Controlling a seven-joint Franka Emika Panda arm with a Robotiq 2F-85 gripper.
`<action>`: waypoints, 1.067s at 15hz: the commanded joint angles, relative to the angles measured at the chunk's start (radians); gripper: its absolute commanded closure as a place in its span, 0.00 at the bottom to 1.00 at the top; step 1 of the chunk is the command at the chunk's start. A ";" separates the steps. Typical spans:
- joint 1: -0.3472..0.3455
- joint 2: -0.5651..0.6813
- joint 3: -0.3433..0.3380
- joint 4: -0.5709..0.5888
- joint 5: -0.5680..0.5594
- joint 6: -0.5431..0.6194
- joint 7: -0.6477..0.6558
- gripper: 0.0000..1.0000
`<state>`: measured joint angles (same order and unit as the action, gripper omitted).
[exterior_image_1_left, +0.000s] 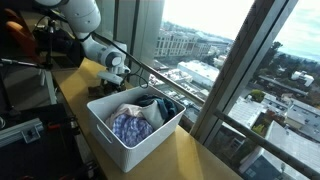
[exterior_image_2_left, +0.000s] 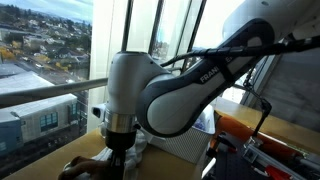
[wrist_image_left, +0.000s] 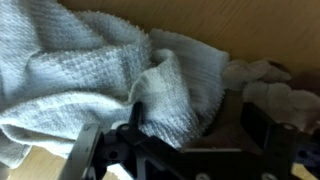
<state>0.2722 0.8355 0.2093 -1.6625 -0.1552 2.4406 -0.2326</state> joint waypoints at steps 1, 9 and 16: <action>-0.005 0.064 0.009 0.092 0.020 -0.058 -0.007 0.00; -0.033 0.106 0.003 0.109 0.021 -0.051 -0.014 0.54; -0.032 -0.014 -0.002 0.011 0.008 -0.057 0.012 1.00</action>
<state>0.2387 0.9024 0.2077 -1.5833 -0.1536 2.4045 -0.2326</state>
